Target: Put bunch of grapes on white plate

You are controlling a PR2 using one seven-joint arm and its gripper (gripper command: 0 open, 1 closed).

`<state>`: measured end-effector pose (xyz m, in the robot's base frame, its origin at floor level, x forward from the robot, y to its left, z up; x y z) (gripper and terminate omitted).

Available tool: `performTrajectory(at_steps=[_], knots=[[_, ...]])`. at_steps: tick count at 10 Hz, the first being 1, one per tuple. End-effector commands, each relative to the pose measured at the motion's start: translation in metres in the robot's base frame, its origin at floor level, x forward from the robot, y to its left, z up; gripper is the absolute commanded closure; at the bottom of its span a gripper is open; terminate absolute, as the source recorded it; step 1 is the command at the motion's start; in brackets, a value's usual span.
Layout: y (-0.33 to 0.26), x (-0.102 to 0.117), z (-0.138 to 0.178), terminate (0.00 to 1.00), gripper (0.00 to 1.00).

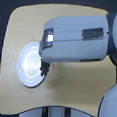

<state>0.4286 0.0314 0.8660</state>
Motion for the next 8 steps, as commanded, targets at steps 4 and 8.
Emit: performTrajectory(at_steps=[4, 8], knots=[[0.096, 0.005, -0.047, 0.00, 1.00], [0.119, -0.013, -0.087, 0.00, 1.00]])
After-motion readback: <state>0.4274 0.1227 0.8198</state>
